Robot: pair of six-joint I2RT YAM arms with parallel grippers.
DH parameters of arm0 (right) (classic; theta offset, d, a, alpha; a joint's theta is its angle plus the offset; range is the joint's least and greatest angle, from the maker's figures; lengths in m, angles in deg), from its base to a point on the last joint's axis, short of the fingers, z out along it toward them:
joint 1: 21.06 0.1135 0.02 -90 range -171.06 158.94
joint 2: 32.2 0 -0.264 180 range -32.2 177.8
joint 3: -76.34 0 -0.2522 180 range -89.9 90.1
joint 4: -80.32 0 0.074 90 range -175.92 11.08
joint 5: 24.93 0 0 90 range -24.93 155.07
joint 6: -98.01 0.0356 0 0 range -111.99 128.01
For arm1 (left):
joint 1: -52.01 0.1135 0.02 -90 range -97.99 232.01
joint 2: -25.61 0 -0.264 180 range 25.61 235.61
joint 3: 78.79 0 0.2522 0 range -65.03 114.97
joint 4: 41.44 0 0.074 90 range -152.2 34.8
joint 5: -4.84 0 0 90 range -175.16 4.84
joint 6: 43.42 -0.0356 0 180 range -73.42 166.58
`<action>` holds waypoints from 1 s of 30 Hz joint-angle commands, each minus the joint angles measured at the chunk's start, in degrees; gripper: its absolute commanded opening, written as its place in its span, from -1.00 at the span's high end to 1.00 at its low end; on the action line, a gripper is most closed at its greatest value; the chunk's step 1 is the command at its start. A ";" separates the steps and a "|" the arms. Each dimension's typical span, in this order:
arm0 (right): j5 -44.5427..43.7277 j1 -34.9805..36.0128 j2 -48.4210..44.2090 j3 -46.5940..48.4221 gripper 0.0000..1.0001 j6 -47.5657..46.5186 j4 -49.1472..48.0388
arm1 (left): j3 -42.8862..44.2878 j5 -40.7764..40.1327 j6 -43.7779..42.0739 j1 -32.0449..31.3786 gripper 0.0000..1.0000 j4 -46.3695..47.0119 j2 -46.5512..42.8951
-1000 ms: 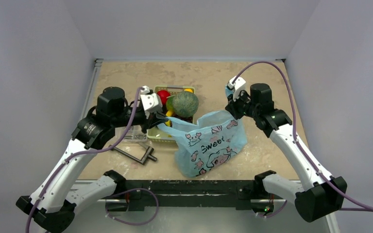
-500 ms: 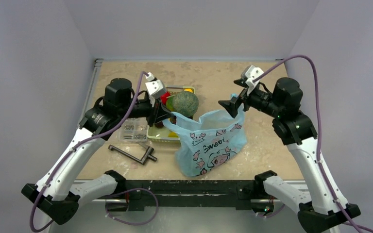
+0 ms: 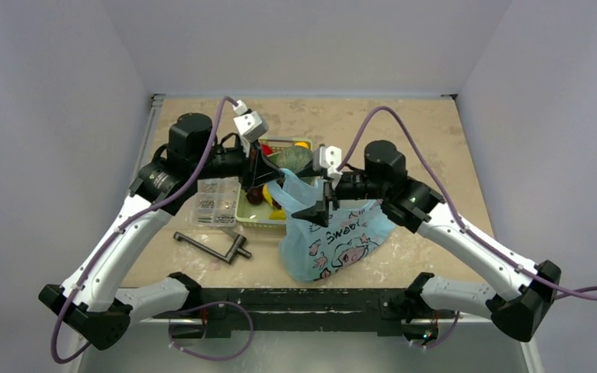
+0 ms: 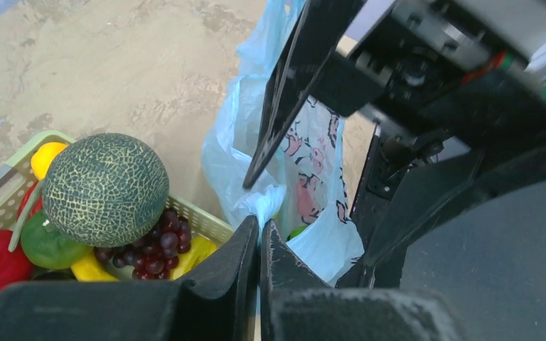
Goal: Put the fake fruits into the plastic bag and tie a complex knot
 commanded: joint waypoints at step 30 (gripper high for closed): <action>-5.49 5.07 -2.37 -21.50 1.00 -6.02 -20.70 | -3.30 18.19 -57.23 3.52 -0.80 -16.20 -3.40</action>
